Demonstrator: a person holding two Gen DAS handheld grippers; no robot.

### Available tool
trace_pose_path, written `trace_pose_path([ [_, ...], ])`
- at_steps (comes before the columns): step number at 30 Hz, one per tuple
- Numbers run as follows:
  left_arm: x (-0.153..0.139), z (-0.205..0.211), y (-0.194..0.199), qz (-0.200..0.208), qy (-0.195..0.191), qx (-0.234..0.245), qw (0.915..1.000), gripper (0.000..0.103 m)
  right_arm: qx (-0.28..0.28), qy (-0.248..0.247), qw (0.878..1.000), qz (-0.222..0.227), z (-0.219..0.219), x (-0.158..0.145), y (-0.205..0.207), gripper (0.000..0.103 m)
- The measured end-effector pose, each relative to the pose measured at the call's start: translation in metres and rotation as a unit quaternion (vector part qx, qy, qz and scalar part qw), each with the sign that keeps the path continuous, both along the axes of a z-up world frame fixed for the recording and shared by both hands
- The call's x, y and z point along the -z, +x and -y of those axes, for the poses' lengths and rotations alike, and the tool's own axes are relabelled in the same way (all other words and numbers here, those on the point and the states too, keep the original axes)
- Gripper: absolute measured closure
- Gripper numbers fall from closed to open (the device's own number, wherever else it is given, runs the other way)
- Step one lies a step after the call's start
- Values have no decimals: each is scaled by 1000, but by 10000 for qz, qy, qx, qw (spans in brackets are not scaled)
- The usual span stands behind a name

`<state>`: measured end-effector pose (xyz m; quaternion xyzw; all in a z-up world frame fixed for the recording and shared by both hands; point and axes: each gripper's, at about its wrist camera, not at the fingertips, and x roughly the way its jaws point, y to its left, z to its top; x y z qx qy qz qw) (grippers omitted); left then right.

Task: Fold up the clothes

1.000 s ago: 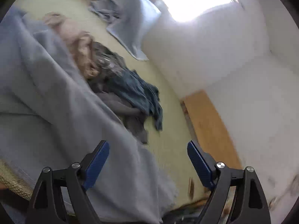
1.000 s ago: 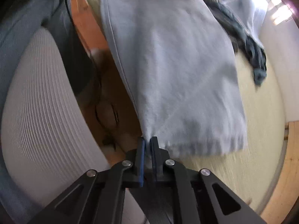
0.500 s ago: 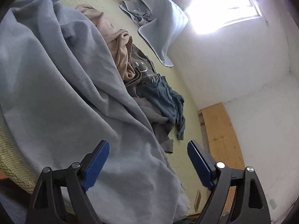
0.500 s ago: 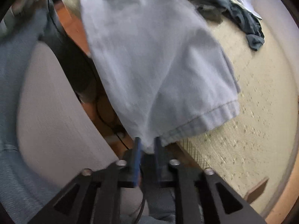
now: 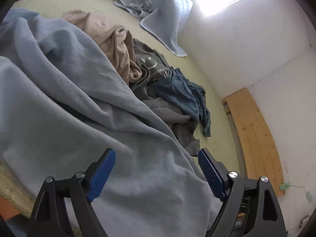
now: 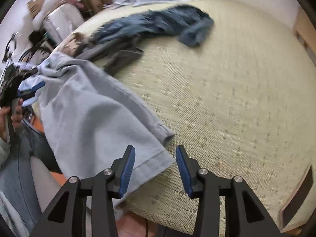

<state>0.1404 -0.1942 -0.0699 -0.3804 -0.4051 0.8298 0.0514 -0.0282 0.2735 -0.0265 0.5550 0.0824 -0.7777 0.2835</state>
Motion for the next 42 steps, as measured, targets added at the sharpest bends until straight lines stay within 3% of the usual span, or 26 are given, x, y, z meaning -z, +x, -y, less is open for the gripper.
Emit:
trace_pose_path([
  [5,9,-6,-33,197,102,319,9992,15,-68,-187,9995,229,4,10,-6,57],
  [7,11,-8,-45,258,83,356,9990,15,-56,-108,9994,324,12,28,-3,57],
  [14,25,4,-66,697,78,-177,9974,15,-115,91,9982,579,22,60,-6,57],
  [16,22,10,-65,652,-20,-436,9969,15,-146,140,9979,619,24,64,-6,56],
  [18,20,16,-64,615,-103,-685,9957,22,-190,182,9976,635,27,67,-4,55],
  [19,22,19,-65,692,-102,-768,9946,38,-205,206,9976,621,28,67,-2,55],
  [20,25,22,-65,769,-101,-851,9933,60,-218,234,9977,592,29,67,-1,55],
  [23,32,31,-68,998,-98,-1101,9889,87,-253,305,9976,573,31,69,2,57],
  [25,35,37,-69,1118,-98,-1252,9858,97,-286,360,9972,596,32,71,5,58],
  [28,32,38,-67,1013,-160,-1319,9859,101,-310,458,9971,532,32,71,10,68],
  [30,27,37,-67,909,-187,-1352,9865,101,-317,527,9973,410,32,68,14,84],
  [32,22,37,-66,798,-187,-1396,9868,101,-387,520,9975,264,31,61,20,91],
  [42,5,49,-71,484,58,-1518,9872,102,-393,183,9977,-521,34,27,35,95],
])
